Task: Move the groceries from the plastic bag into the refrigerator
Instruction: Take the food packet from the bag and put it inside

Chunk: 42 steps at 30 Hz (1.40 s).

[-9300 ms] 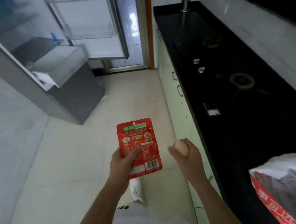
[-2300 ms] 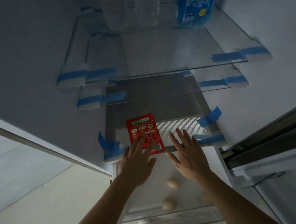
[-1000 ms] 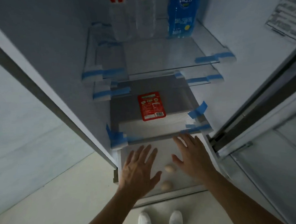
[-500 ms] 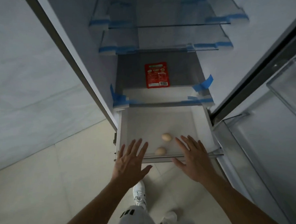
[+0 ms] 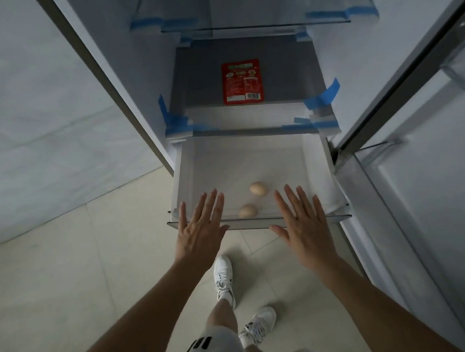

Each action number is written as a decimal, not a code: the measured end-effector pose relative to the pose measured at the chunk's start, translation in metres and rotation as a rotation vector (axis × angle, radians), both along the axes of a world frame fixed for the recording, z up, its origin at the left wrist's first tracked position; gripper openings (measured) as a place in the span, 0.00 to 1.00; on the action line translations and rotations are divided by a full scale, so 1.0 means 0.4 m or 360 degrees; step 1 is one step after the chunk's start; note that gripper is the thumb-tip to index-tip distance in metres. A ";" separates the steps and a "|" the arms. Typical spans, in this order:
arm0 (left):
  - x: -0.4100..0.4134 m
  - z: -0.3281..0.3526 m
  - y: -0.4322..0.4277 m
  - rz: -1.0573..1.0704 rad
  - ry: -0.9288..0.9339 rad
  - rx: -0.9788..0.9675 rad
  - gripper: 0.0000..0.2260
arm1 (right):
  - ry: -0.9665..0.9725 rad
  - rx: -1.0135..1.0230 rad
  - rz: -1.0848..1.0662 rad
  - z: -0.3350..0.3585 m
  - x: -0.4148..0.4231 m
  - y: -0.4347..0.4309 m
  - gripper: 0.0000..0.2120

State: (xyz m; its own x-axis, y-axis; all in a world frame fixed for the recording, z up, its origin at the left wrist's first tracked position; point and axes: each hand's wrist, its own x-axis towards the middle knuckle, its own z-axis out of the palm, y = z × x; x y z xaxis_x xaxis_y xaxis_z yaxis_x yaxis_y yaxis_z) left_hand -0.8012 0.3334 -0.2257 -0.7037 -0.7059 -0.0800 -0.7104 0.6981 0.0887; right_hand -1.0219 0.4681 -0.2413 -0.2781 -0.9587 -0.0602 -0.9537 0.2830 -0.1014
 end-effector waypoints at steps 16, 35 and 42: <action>-0.010 -0.027 -0.058 -0.0176 -0.0125 0.0007 0.36 | 0.0045 -0.0075 -0.0063 -0.020 -0.017 -0.018 0.37; -0.110 -0.047 -0.255 -0.0142 -0.0042 -0.0118 0.33 | 0.0282 -0.0133 -0.0100 -0.044 -0.113 -0.210 0.36; -0.153 -0.059 -0.334 -0.0186 -0.0005 -0.0253 0.34 | 0.0346 -0.0202 -0.0192 -0.049 -0.157 -0.298 0.41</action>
State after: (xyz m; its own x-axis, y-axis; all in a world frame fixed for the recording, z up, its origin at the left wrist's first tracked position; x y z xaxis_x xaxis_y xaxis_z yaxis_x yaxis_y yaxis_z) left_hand -0.8624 0.1999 -0.2493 -0.7815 -0.6234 0.0239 -0.6239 0.7809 -0.0314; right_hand -1.0846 0.3490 -0.2608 -0.3840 -0.9138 0.1320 -0.9171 0.3941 0.0600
